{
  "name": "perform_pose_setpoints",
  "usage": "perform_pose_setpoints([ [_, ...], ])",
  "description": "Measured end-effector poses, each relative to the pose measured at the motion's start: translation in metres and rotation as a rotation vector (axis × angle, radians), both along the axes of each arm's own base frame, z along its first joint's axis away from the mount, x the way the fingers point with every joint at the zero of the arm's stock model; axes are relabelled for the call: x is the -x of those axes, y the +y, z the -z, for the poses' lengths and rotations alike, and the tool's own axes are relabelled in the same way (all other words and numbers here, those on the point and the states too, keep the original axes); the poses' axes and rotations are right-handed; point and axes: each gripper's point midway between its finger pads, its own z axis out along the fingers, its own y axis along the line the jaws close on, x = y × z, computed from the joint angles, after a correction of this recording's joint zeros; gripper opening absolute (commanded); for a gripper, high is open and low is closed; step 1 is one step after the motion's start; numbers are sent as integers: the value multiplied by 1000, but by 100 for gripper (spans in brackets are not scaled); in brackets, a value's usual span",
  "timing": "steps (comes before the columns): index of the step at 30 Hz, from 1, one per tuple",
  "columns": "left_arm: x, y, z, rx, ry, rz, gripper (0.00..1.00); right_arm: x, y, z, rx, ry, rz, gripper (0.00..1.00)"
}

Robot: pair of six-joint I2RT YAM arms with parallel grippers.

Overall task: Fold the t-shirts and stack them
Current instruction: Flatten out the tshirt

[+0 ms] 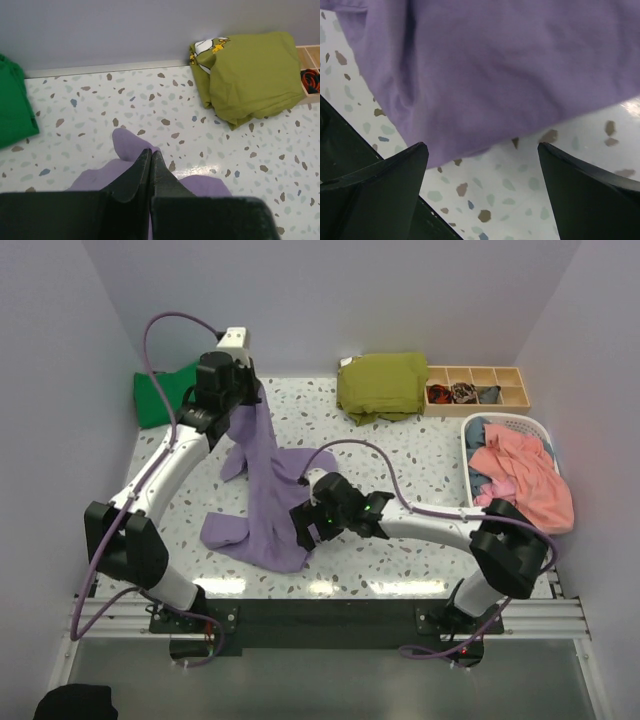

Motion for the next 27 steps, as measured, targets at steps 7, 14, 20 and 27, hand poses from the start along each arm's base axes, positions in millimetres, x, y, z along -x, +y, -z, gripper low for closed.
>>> perform_pose_setpoints([
  [7,-18,-30,33,7,67,139,0,15,59,15,74,-75,-140,96],
  [14,-20,-32,48,-15,95,173,0,9,104,-1,45,-148,-221,96],
  [20,-22,-7,58,-5,106,138,0,4,127,-9,14,-186,-299,96],
  [27,-23,36,75,10,144,72,0,9,157,15,20,-173,-464,95],
])
